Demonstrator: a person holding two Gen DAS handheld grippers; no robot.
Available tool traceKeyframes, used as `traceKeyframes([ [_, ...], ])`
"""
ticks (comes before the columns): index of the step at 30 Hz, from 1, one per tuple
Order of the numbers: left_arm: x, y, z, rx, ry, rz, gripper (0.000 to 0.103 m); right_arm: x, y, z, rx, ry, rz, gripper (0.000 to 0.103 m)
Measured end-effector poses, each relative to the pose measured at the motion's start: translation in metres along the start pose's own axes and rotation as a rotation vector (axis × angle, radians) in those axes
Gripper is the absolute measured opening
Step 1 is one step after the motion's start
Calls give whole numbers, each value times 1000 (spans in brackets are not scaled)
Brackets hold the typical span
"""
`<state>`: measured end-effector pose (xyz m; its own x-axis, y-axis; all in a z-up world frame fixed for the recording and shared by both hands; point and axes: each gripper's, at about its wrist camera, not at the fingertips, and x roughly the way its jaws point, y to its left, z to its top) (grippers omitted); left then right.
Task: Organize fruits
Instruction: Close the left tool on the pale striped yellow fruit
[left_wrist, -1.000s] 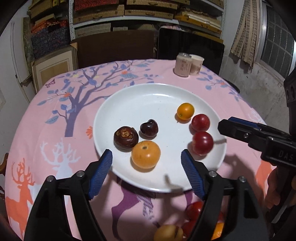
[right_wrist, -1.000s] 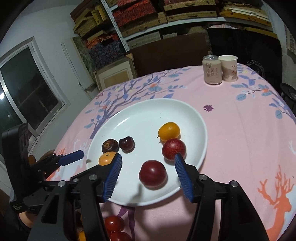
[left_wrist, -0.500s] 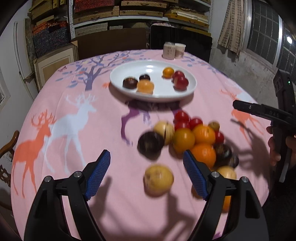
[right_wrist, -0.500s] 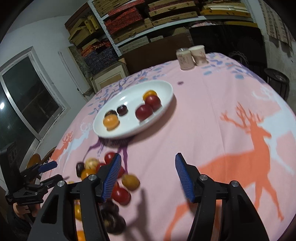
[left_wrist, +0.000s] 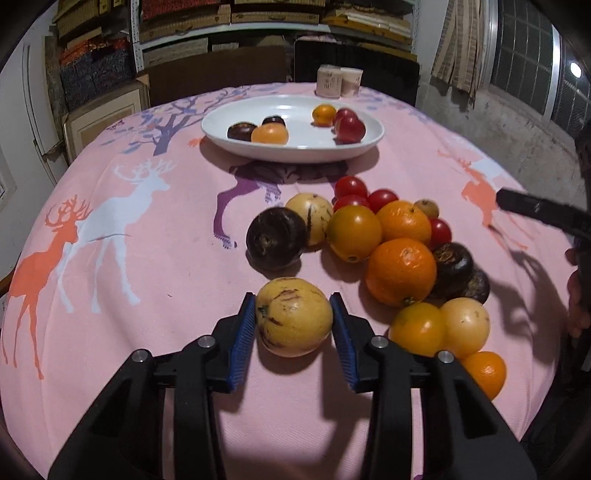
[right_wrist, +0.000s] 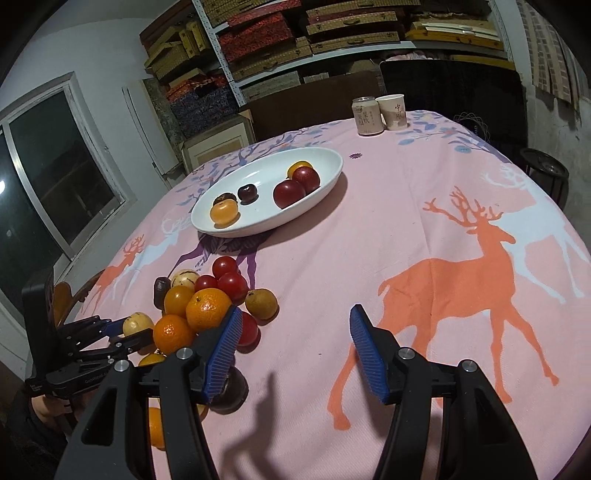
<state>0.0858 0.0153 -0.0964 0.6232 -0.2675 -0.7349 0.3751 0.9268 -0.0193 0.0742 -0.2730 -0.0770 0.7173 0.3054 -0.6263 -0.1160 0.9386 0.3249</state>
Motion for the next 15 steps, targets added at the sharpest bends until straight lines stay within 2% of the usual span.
traceKeyframes([
  [2, -5, 5, 1, -27, -28, -7, 39, 4, 0, -1, 1, 13, 3, 61],
  [9, -7, 9, 3, -55, -36, -4, 39, 16, 11, -3, -35, 62, 18, 61],
  [12, -7, 13, 3, -69, -37, -11, 39, 16, 20, -8, -74, 81, 62, 61],
  [15, -7, 13, 3, -70, -35, -11, 40, 12, 29, -14, -96, 105, 167, 61],
])
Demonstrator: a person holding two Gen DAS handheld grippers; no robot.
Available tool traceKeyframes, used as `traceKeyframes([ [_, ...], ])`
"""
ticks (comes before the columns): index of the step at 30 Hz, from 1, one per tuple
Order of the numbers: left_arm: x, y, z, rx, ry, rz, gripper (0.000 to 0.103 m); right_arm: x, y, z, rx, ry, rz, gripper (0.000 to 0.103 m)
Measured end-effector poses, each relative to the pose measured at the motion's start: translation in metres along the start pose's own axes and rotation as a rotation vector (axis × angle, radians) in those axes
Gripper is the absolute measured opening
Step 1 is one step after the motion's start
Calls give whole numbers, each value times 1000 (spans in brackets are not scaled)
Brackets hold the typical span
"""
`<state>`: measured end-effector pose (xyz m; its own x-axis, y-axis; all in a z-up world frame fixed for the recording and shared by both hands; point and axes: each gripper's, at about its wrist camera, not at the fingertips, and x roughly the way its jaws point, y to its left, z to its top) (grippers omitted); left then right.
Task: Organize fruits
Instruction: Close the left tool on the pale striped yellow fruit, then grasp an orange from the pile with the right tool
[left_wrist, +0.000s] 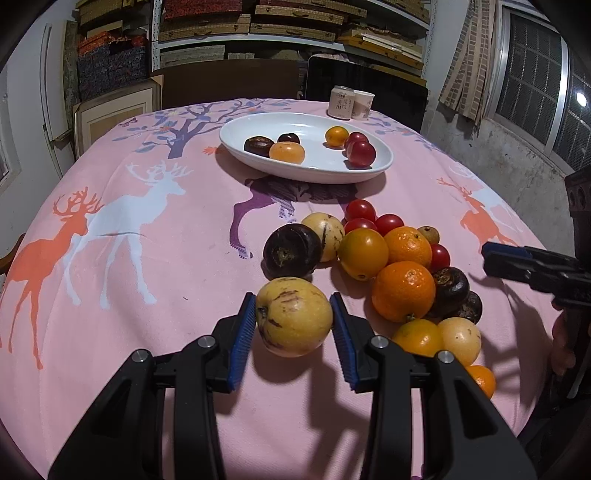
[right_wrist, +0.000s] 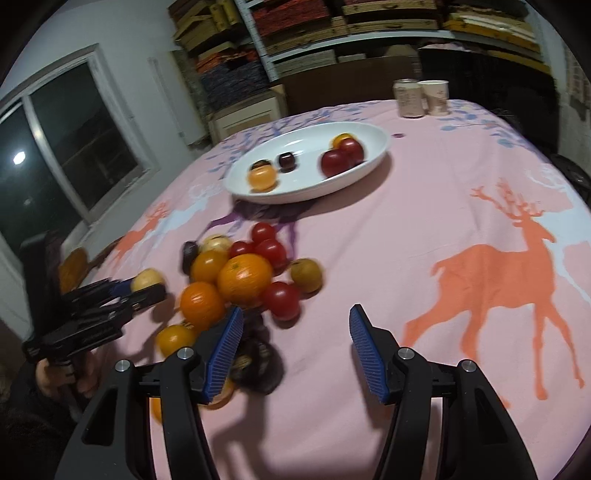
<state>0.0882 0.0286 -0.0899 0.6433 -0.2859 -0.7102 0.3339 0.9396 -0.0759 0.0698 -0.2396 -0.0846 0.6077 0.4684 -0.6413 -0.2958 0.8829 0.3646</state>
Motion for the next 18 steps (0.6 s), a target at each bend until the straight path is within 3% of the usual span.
traceKeyframes([
  [8, 1, 3, 0, -14, 3, 3, 39, -18, 41, -18, -166, 59, 59, 60],
  [13, 1, 7, 0, -35, 0, 4, 40, -14, 65, -35, -253, 162, 198, 60],
  [18, 1, 6, 0, -36, -1, 10, 41, 3, 80, -45, -274, 231, 206, 49],
])
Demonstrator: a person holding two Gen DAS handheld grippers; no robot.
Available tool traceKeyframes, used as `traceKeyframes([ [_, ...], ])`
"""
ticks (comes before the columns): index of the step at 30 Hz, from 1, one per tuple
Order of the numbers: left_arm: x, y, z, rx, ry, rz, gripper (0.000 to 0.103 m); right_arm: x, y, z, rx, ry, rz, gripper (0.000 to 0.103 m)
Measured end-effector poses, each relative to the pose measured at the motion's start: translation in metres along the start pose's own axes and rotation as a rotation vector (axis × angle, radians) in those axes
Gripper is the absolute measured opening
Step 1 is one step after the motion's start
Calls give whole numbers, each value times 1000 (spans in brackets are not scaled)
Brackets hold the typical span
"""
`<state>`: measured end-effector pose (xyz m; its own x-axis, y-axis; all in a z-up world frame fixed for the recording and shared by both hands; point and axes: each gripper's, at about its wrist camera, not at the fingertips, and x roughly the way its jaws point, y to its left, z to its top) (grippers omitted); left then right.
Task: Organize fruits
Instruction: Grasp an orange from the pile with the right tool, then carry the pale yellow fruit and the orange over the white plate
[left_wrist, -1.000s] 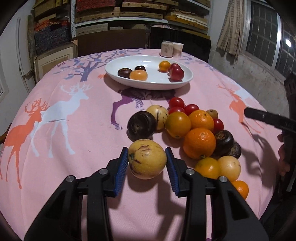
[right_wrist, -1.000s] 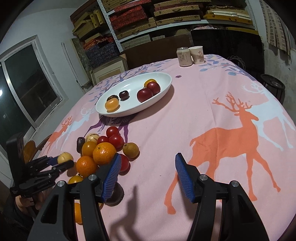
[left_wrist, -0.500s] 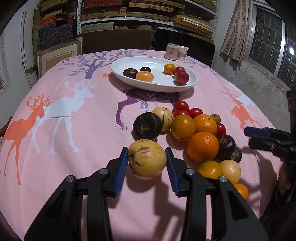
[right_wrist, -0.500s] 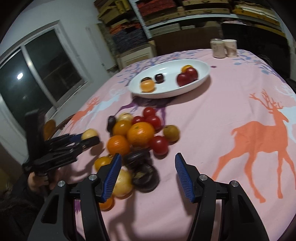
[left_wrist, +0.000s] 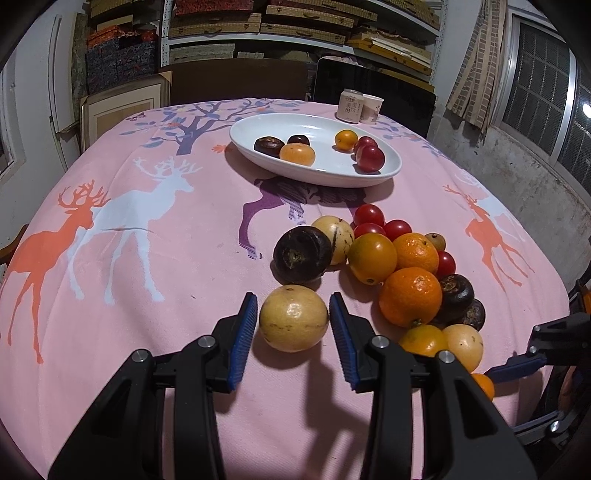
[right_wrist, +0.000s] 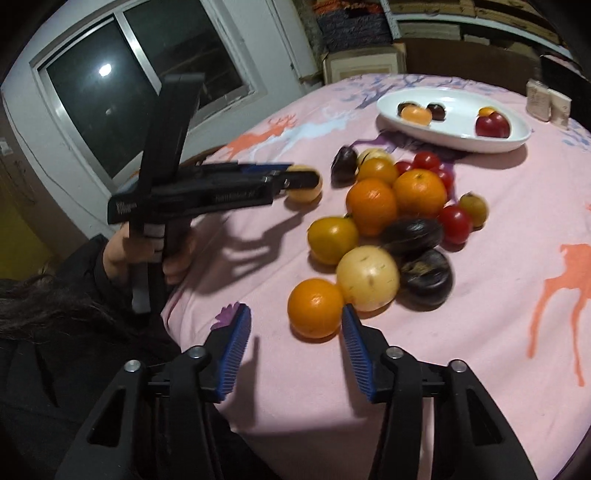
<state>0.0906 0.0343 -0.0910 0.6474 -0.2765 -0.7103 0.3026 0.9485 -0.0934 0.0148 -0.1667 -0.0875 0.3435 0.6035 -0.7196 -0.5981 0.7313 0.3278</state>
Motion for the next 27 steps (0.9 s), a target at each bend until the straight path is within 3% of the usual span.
traceKeyframes([
  [7, 11, -10, -1, 56, 61, 21, 45, 11, 3, 0, 2, 6, -48, 44],
  [9, 15, -11, -1, 60, 83, 24, 45, 12, 1, 0, 11, 3, -54, 35],
  [13, 20, -14, -2, 73, 105, 30, 40, 11, -6, -2, 39, -11, -31, 35],
  [27, 24, -17, -2, 91, 122, 50, 42, -25, -24, 2, 93, -132, -26, 35],
])
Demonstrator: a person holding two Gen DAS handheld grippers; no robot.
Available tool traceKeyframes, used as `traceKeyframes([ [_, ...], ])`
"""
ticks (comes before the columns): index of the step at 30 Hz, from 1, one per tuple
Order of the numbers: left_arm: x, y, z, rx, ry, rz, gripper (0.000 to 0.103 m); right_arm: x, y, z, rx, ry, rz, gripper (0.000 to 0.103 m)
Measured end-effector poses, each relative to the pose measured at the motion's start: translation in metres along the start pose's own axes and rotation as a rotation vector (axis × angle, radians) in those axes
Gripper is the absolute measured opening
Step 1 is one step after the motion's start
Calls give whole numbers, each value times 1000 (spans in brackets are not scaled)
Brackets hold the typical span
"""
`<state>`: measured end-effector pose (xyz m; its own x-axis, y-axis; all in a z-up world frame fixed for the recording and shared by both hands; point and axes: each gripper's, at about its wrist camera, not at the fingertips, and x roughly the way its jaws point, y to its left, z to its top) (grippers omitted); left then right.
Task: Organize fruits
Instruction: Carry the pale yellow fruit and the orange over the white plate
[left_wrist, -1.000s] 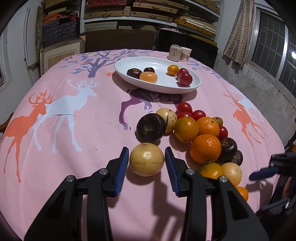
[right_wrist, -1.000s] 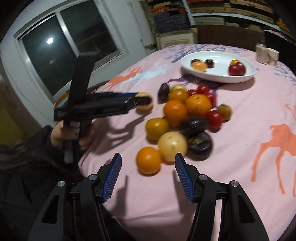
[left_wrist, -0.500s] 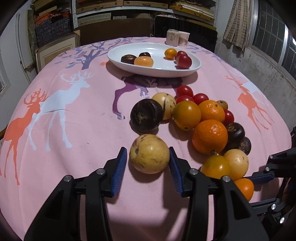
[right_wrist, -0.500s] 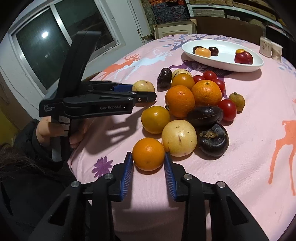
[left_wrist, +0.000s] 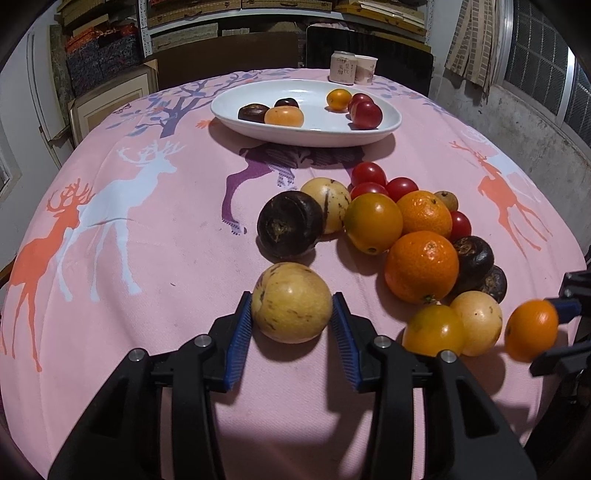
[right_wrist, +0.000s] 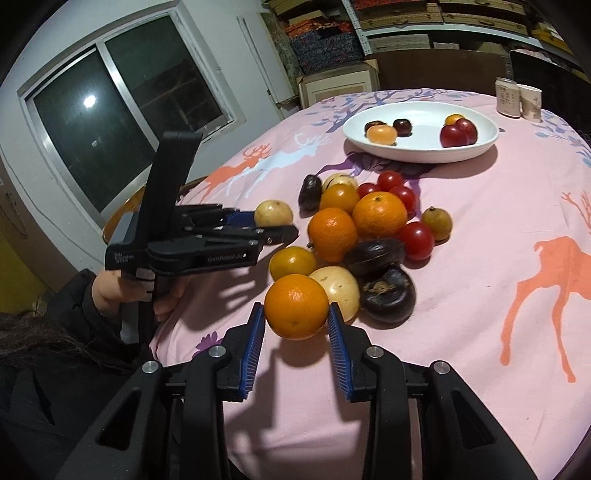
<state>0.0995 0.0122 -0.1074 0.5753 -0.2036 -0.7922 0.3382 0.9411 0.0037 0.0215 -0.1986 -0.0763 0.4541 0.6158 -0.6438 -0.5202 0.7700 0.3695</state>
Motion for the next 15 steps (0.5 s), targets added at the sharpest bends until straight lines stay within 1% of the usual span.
traceKeyframes([
  [3, -1, 0, 0, -7, -5, 1, 39, -4, -4, 1, 14, -15, -7, 35],
  [15, -15, 8, -1, -44, -77, -19, 39, -8, -20, 2, 57, -44, -25, 35],
])
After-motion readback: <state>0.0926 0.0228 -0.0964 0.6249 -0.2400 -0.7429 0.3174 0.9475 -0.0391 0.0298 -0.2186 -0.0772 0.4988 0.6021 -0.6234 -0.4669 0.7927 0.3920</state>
